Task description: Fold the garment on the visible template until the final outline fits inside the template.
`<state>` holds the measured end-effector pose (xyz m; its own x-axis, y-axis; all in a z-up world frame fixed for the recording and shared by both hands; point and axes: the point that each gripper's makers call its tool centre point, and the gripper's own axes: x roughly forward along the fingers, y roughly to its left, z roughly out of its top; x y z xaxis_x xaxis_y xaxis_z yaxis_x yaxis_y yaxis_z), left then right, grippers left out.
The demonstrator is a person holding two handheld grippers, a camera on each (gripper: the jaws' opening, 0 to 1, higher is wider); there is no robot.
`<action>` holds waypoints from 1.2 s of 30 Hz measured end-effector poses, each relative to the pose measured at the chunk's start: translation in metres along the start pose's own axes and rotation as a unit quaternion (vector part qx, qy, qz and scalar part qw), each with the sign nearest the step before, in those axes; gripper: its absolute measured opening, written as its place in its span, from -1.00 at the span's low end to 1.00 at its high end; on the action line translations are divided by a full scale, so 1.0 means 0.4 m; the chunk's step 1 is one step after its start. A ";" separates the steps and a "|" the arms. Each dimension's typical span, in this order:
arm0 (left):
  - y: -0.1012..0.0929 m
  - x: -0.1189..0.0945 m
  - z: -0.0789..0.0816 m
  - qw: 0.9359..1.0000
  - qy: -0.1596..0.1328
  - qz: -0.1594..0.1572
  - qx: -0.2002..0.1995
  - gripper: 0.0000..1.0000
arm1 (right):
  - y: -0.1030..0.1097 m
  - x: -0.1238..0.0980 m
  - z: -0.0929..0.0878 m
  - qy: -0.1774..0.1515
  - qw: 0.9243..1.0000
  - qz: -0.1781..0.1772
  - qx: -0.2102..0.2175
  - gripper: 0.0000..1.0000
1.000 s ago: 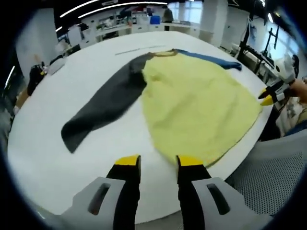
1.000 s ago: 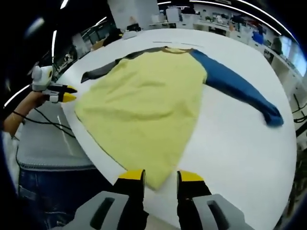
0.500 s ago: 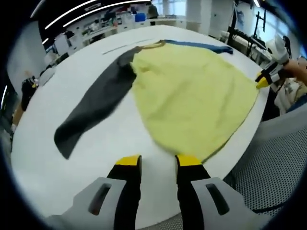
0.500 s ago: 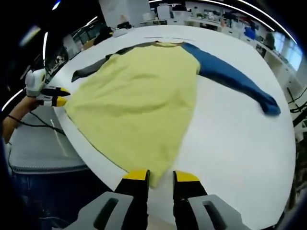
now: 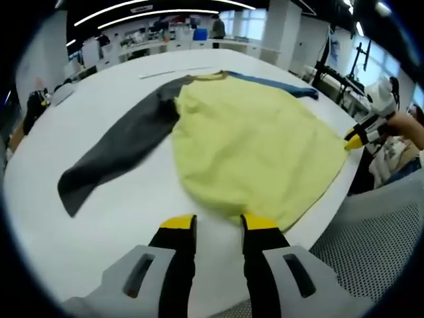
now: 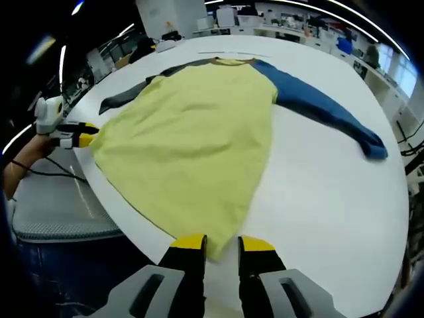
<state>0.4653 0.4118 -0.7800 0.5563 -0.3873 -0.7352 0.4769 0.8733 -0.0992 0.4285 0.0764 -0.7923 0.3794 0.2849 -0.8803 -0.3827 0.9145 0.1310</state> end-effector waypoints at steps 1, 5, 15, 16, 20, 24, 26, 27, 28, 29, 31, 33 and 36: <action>-0.005 0.001 0.003 1.000 -0.001 -0.002 -0.005 -0.53 | 0.001 0.000 -0.001 0.000 1.000 0.000 -0.001 -0.72; -0.027 0.019 0.012 0.999 -0.014 -0.017 -0.050 -0.56 | -0.001 0.000 -0.002 -0.001 1.000 -0.004 -0.001 -0.73; -0.048 0.034 0.012 0.999 -0.003 -0.024 -0.042 -0.82 | 0.003 0.001 -0.002 -0.005 1.000 -0.003 0.004 -0.84; -0.048 0.033 0.012 0.999 -0.002 -0.024 -0.041 -0.85 | 0.004 0.001 -0.003 -0.004 1.000 -0.004 0.005 -0.85; -0.044 0.020 0.017 0.999 -0.007 -0.020 -0.047 -0.93 | 0.007 -0.001 -0.011 0.007 1.000 0.000 0.020 -0.94; -0.039 0.004 0.013 0.999 -0.007 -0.018 -0.050 -0.98 | 0.006 0.000 -0.011 0.006 0.999 -0.001 0.036 -0.97; -0.038 -0.004 0.013 0.998 -0.010 -0.018 -0.051 -0.98 | 0.005 0.000 -0.011 0.006 0.999 0.000 0.045 -0.99; -0.038 -0.007 0.014 0.998 -0.010 -0.019 -0.053 -0.98 | 0.005 0.001 -0.010 0.006 0.999 0.001 0.047 -1.00; -0.036 -0.010 0.014 0.998 -0.011 -0.018 -0.055 -0.98 | 0.004 0.000 -0.010 0.006 0.999 0.001 0.047 -1.00; -0.034 -0.013 0.015 0.998 -0.011 -0.018 -0.057 -0.98 | 0.004 -0.001 -0.010 0.007 0.999 0.001 0.048 -1.00; -0.032 -0.019 0.015 0.998 -0.011 -0.016 -0.059 -0.98 | 0.002 -0.004 -0.008 0.006 0.999 0.000 0.043 -1.00; -0.034 -0.023 0.016 0.998 -0.011 -0.018 -0.061 -0.98 | 0.000 -0.008 -0.008 0.009 0.999 -0.001 0.034 -1.00; -0.035 -0.029 0.006 0.998 0.002 -0.018 -0.064 -0.98 | -0.006 -0.013 -0.009 0.012 1.000 -0.005 0.023 -1.00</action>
<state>0.4537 0.4032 -0.7686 0.5383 -0.4174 -0.7321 0.4046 0.8901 -0.2099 0.4244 0.0716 -0.7894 0.3624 0.2700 -0.8920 -0.3397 0.9295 0.1434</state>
